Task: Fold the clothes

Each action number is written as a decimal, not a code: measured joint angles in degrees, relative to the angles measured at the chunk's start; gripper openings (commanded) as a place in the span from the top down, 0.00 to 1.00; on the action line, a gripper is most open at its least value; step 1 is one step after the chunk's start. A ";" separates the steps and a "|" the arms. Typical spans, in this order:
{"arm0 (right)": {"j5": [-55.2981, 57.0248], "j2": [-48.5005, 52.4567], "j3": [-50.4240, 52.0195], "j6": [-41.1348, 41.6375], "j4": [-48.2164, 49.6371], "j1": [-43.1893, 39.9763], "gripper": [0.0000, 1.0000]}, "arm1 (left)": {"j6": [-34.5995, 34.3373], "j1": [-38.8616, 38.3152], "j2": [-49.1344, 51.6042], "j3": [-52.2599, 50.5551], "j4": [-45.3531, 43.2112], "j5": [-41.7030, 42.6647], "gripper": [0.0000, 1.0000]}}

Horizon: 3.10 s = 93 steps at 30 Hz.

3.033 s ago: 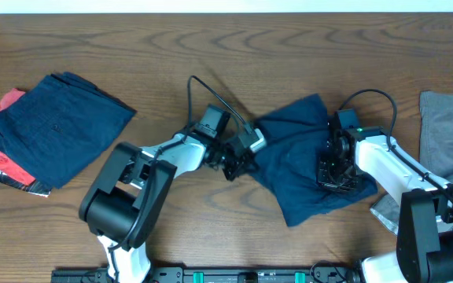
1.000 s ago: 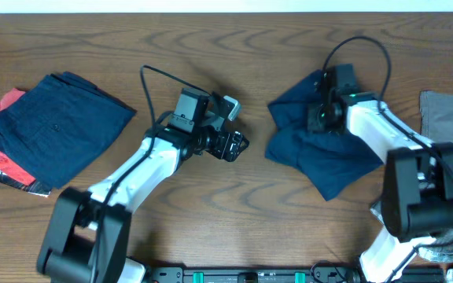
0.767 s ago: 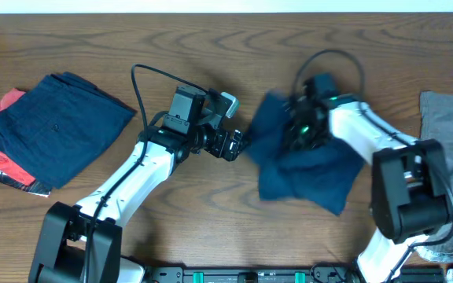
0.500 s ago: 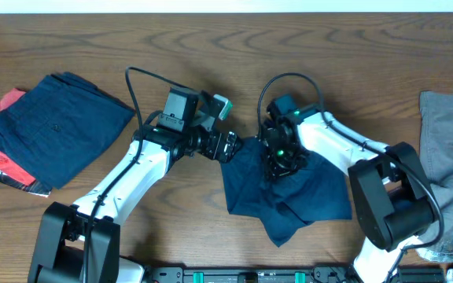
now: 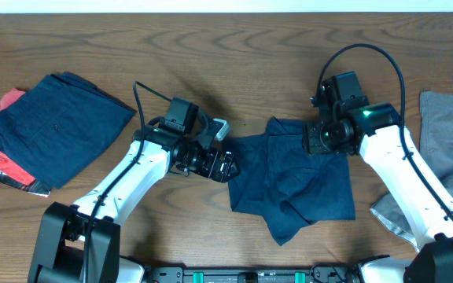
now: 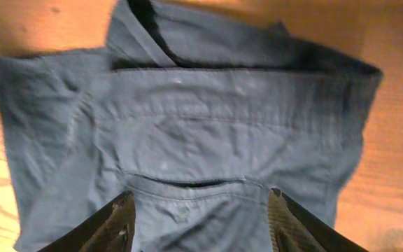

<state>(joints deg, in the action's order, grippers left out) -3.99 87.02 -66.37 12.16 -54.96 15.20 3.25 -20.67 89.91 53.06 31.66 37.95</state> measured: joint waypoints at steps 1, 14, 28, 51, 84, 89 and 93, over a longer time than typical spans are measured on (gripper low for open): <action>-0.04 0.26 0.00 -0.07 -0.76 -0.02 0.41 | 0.00 0.00 0.00 0.00 -0.57 0.68 0.02; -4.48 2.16 1.64 -0.46 4.85 4.07 0.41 | -0.02 -1.75 0.00 0.00 -3.56 3.39 0.02; -3.69 16.63 2.10 9.46 16.31 8.61 0.46 | -0.33 -1.75 0.00 0.00 -2.32 2.54 0.02; -6.27 18.36 2.10 14.69 20.57 8.61 0.52 | -0.33 -1.75 0.00 0.00 -2.27 2.54 0.02; -0.66 4.31 -33.73 9.92 1.27 2.36 0.99 | -0.46 1.09 -2.73 0.00 -1.88 2.34 0.02; 2.62 2.03 -40.94 9.05 -2.62 2.01 0.99 | -0.46 2.58 -8.48 0.00 -1.95 2.34 0.02; 5.84 1.92 -41.66 9.25 -8.39 2.01 0.99 | -0.46 2.67 -10.45 0.02 -2.21 2.36 0.02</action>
<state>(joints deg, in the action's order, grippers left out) 1.85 88.95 -108.03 21.41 -63.35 17.21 2.79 -18.00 79.46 53.08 29.45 40.32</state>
